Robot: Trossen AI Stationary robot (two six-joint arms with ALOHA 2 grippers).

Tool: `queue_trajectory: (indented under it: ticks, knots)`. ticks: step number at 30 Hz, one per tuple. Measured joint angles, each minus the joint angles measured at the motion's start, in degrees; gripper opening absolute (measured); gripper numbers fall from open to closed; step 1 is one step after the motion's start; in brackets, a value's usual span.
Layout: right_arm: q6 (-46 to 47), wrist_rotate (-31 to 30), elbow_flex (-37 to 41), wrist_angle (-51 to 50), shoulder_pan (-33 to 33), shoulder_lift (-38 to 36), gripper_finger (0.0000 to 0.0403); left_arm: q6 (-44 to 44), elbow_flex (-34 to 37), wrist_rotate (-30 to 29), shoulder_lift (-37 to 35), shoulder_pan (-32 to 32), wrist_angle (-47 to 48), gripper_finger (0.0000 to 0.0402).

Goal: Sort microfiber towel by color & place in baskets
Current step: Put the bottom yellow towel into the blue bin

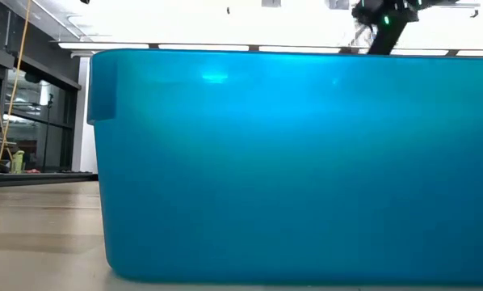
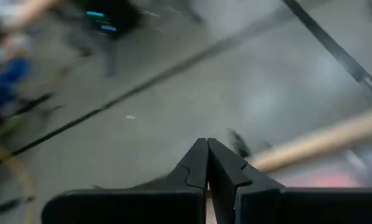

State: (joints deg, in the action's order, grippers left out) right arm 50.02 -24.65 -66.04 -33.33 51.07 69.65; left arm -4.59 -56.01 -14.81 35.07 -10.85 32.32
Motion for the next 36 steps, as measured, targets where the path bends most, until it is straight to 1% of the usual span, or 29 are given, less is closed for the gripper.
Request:
queue_trajectory:
  ticks: [3,7,9,12,17,20,26,29,33,36]
  knots:
    - [-8.8,0.9,-5.3,4.0,-3.5,0.0,0.0,0.9,0.0,0.0,0.3,0.0,0.0,0.02]
    - [-19.6,5.6,-11.6,5.6,-9.9,0.0,0.0,2.0,0.0,0.8,1.3,0.0,0.0,0.02]
    - [-22.1,6.7,-13.9,5.4,-13.6,0.0,0.0,1.9,0.0,2.6,1.9,0.0,0.0,0.02]
    - [-23.4,6.5,-16.0,5.1,-19.3,0.0,0.0,1.8,0.0,5.1,3.2,0.0,-0.1,0.02]
    - [-21.7,5.6,-15.7,4.4,-27.5,0.0,0.0,1.5,0.0,7.1,5.9,0.0,-2.4,0.02]
    - [-19.5,5.6,-15.7,1.2,-31.9,0.0,0.0,2.7,0.0,8.8,7.6,0.0,-5.8,0.02]
    - [-16.6,5.6,-15.6,-6.8,-41.1,0.0,0.0,5.8,0.0,15.7,11.7,0.0,-12.6,0.02]
    - [-16.3,5.3,-15.6,-11.1,-47.2,0.0,0.0,8.6,0.0,15.9,14.4,0.0,-13.8,0.02]
    - [-10.9,3.1,-15.6,-19.1,-56.2,0.0,0.0,15.2,0.0,15.9,18.5,0.4,-14.9,0.02]
    - [-4.0,1.1,-15.6,-29.6,-63.0,0.1,0.0004,19.6,0.0,15.9,21.8,1.6,-18.4,0.02]
